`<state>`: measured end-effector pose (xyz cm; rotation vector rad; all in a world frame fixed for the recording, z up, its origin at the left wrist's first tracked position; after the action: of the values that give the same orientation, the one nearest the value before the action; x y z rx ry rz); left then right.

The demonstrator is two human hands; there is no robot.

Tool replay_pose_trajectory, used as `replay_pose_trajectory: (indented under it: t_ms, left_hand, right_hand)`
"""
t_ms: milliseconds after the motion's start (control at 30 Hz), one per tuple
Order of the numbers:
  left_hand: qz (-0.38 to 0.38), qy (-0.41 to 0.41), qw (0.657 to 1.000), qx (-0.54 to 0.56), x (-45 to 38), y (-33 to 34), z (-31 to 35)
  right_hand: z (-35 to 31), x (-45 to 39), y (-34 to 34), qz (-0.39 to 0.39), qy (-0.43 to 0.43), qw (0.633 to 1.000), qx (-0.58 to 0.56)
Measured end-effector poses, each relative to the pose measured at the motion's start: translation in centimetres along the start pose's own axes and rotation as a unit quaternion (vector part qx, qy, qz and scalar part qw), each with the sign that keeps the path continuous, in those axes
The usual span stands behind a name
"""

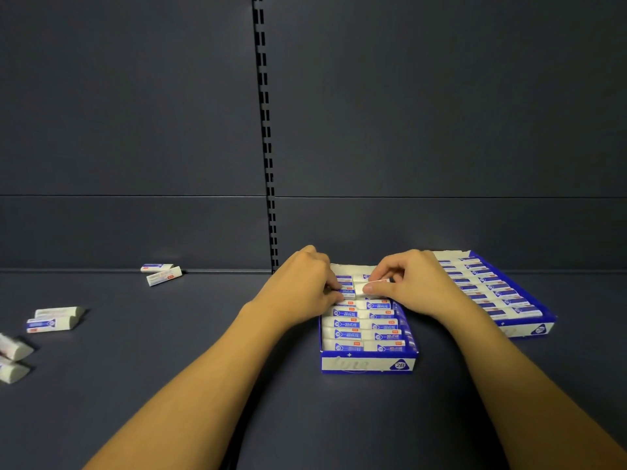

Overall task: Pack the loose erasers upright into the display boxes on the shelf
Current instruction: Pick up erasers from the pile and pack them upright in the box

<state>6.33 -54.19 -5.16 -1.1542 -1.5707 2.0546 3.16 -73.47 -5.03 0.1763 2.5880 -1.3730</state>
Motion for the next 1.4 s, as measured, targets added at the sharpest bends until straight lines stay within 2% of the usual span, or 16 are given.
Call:
replay_pose_trajectory:
  t_ms: [333,533,967,1400]
  left_hand:
    - [0.013,-0.017,0.999,0.029,0.3,0.3,-0.5]
    - [0.103,-0.069,0.988,0.089,0.7,0.0,-2.4]
    - [0.088,-0.103,0.985,0.111,1.1,1.3,-2.8]
    - [0.096,-0.100,0.983,0.117,1.0,1.6,-3.0]
  right_hand:
    - [-0.3,0.0,0.3,0.001,-0.036,0.998,0.048]
    - [-0.2,0.0,0.3,0.009,-0.039,0.998,0.046]
    - [-0.1,0.0,0.6,0.021,-0.052,0.998,0.025]
    - [0.1,-1.1,1.0,-0.001,0.015,0.999,0.028]
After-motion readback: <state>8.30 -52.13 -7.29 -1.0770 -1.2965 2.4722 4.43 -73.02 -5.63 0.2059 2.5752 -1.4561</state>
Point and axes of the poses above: each hand's wrist, its own x-axis away from the middle knuckle, its own y-axis out of the palm, z = x × y, the point moved 4 cm from there along -x, towards the middle knuckle, and after that the axes turned 1 degree about y, right-handed, at the moved point
